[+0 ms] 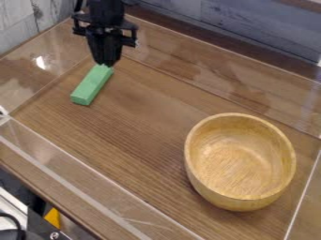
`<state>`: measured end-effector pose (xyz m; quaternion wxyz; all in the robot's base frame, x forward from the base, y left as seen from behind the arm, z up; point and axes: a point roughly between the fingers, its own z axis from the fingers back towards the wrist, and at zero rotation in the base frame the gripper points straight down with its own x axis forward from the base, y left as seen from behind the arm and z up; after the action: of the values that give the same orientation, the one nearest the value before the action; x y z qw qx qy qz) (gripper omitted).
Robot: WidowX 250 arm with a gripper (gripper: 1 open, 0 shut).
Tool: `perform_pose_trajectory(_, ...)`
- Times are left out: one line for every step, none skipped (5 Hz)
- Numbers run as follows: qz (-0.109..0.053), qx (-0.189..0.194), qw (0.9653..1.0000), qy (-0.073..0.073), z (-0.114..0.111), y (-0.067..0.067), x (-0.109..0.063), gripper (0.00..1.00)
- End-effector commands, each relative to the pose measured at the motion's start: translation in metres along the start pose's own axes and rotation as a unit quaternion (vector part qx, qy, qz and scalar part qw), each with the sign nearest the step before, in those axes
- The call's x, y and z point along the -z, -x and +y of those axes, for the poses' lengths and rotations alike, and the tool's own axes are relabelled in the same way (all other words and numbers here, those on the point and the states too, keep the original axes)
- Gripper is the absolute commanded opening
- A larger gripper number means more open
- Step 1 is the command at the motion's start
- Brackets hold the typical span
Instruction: Put the green block in the brown bowl
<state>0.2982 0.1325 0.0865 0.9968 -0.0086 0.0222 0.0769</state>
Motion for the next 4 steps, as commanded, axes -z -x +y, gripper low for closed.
perform_pose_trajectory(-0.024,0.012,0.9996,-0.011,0.012,0.003,-0.019,0.00)
perform_pose_trajectory(-0.017,-0.016,0.9997,-0.012,0.016,0.003,-0.005,1.00)
perform_pose_trajectory(-0.012,-0.045,0.9989,-0.013,0.021,0.002,0.008,1.00)
perform_pose_trajectory(-0.009,-0.034,0.9993,-0.015,0.017,0.001,0.014,0.00)
